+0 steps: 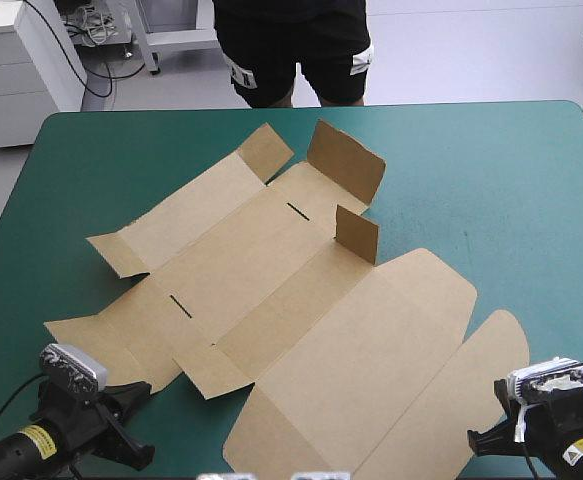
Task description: Fold the box
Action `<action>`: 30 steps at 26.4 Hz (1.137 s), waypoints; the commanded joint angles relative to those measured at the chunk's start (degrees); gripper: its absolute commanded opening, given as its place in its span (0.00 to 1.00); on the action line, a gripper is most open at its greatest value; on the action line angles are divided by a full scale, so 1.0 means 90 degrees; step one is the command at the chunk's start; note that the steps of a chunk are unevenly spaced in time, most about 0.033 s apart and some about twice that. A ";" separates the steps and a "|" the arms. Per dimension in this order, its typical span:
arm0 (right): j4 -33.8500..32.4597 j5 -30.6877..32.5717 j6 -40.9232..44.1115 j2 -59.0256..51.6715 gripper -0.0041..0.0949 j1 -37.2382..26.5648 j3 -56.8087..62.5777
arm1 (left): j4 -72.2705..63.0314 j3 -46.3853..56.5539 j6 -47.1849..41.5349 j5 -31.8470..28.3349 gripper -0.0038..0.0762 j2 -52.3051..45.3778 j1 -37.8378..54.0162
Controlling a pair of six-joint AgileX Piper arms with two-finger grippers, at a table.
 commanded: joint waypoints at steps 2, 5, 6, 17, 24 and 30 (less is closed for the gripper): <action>0.0033 -0.0385 -0.0033 0.0170 0.03 0.0008 -0.0134 | -0.0089 -0.0163 0.0012 -0.0370 0.04 0.0066 -0.0023; 0.0028 -0.0392 -0.0033 0.0285 0.03 0.0008 -0.0134 | -0.0089 -0.0163 0.0012 -0.0370 0.04 0.0066 -0.0023; 0.0028 -0.0392 -0.0033 0.0350 0.03 0.0008 -0.0134 | -0.0089 -0.0163 0.0012 -0.0370 0.04 0.0066 -0.0023; 0.0002 -0.0709 -0.0139 0.1474 0.03 0.0008 -0.0887 | -0.0089 -0.0163 0.0012 -0.0370 0.04 0.0066 -0.0023; 0.0002 -0.0831 -0.0184 0.2222 0.03 0.0008 -0.1357 | -0.0089 -0.0159 0.0012 -0.0383 0.04 0.0066 -0.0023; 0.0002 -0.0902 -0.0362 0.3449 0.03 0.0008 -0.2227 | -0.0089 -0.0148 0.0012 -0.0393 0.04 0.0066 -0.0023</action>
